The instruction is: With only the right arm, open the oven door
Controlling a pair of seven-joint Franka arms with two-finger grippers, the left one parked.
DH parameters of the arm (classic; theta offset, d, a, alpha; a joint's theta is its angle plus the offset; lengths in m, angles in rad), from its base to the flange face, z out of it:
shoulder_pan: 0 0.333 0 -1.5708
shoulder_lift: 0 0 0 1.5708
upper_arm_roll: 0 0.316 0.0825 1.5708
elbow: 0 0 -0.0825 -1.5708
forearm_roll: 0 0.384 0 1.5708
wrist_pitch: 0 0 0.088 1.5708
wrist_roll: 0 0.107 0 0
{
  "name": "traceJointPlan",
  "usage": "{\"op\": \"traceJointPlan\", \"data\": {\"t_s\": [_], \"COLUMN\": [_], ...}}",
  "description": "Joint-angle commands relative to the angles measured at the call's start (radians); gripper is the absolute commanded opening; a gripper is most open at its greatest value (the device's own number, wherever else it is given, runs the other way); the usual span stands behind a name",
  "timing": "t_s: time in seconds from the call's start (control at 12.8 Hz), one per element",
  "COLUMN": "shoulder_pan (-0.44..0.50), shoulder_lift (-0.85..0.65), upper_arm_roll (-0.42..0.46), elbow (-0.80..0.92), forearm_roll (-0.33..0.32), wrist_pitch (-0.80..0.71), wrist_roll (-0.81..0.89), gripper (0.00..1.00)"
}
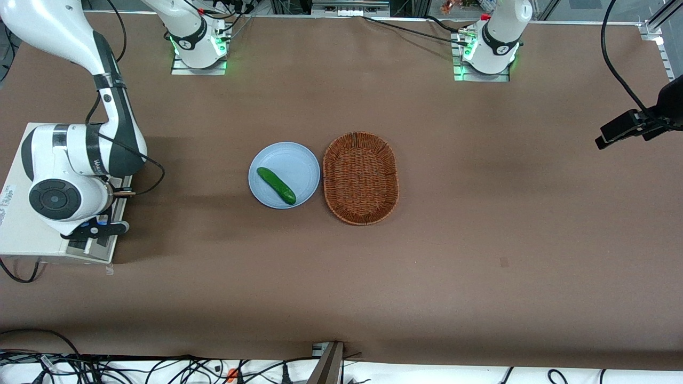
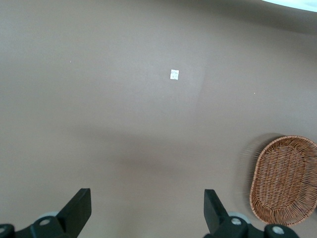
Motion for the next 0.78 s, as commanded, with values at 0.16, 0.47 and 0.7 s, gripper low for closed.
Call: {"op": "traceJointPlan", "data": {"t_s": [0.16, 0.47, 0.7], "shoulder_pan": [-0.016, -0.016, -0.016], "shoulder_lift": [0.115, 0.162, 0.188], "upper_arm_roll": [-0.007, -0.007, -0.007], "elbow": [0.006, 0.006, 0.006], "forearm_roll": [0.004, 0.002, 0.002], "wrist_pitch": [0.117, 0.168, 0.192], "wrist_roll": [0.017, 0.015, 0.015], "gripper": [0.0, 0.0, 0.0]}}
